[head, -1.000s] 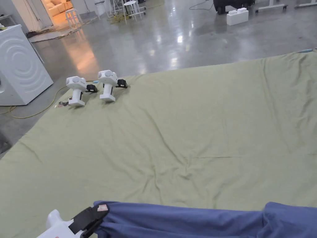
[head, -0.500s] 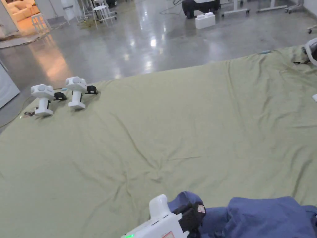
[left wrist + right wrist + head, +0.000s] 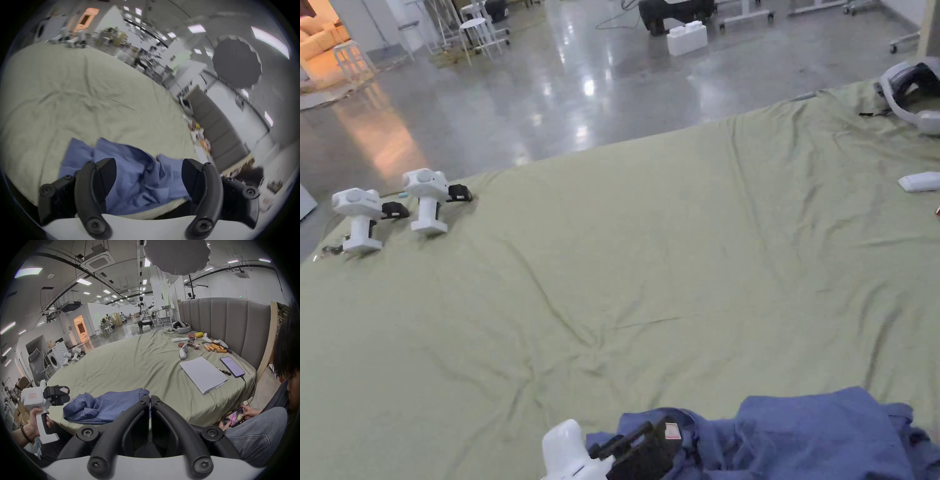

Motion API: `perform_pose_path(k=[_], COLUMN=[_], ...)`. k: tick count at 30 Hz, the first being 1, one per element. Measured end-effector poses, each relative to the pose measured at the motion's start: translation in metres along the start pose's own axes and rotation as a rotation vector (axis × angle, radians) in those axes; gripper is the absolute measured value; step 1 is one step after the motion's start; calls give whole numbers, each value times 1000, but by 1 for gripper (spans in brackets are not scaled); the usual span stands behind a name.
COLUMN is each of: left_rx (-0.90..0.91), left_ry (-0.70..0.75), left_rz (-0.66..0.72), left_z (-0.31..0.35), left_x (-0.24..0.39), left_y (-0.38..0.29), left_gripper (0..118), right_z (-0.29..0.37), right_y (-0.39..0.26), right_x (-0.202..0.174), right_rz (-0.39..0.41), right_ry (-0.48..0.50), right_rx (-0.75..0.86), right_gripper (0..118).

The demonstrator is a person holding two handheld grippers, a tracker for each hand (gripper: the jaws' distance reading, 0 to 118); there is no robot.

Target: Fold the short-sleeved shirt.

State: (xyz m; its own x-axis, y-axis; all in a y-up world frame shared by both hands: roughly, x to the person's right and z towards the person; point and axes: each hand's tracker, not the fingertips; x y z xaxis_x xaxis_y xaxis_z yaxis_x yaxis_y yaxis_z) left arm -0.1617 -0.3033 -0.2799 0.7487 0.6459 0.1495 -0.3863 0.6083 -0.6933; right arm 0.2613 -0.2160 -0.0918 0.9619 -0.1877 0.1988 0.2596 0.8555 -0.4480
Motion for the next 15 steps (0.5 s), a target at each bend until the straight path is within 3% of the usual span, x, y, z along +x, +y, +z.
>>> perform_pose_path(k=[1,2,3,4,7,9,11,15], left_rx=[6,-13,-24,-36,-210,-327,-240,-254], left_ry=[-30,-29,3,55,-137,17,-19,-17], left_rz=[64,104,121,135,212,110,50,59], left_z=[-5,-11,-25,-37,-78,-106,-103,-82], left_x=[-13,-22,-24,-27,-32,-25,-16,-15], left_y=[3,4,2,-5,-28,-48,-55,-36], left_gripper=[82,68,30,2,2,2,1,2], right_z=[-1,-1,-1,-1,4,5,7,1], right_y=[0,0,0,0,-1,-2,-2,-3], right_x=[0,0,1,0,-3,-6,-8,-9], right_rz=[-3,-8,-17,-25,-34,-35,-34,-34], right_ry=[2,6,14,19,17,10,7,15], right_rx=[-1,-2,-5,-7,-4,-8,-15,-32], right_gripper=[4,4,4,4,4,4,4,4])
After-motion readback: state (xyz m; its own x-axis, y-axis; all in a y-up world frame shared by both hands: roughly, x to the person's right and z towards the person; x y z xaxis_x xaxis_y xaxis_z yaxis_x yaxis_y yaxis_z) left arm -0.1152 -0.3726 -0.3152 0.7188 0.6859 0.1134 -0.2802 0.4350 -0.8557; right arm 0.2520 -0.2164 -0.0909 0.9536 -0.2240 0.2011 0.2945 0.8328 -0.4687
